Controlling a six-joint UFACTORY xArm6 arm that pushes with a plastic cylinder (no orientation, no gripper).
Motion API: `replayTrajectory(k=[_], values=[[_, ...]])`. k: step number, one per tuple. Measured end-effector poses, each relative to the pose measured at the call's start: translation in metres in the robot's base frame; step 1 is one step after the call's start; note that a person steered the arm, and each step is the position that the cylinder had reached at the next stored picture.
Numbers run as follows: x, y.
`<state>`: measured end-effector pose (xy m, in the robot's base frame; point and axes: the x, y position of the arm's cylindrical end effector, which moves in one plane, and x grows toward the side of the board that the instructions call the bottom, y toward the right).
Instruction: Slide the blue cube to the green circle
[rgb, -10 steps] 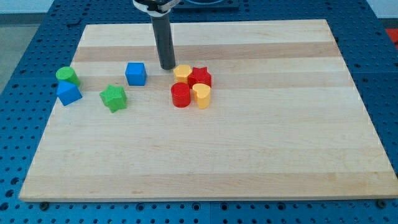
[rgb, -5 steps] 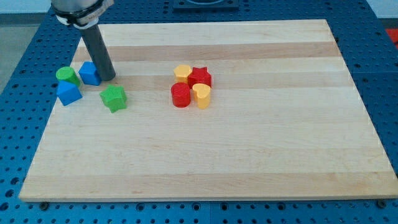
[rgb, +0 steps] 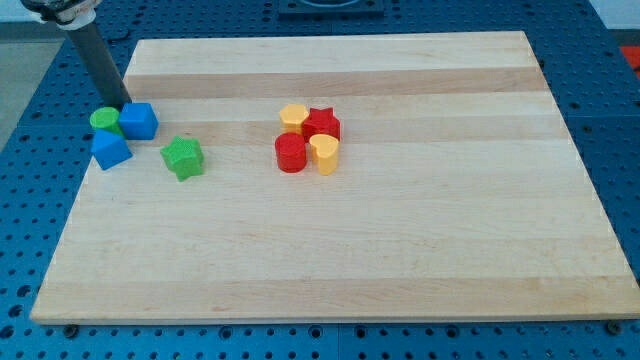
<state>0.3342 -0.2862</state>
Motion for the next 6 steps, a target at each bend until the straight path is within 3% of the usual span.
replayTrajectory(k=[2,6], values=[[0.002,0.031],[0.005,0.033]])
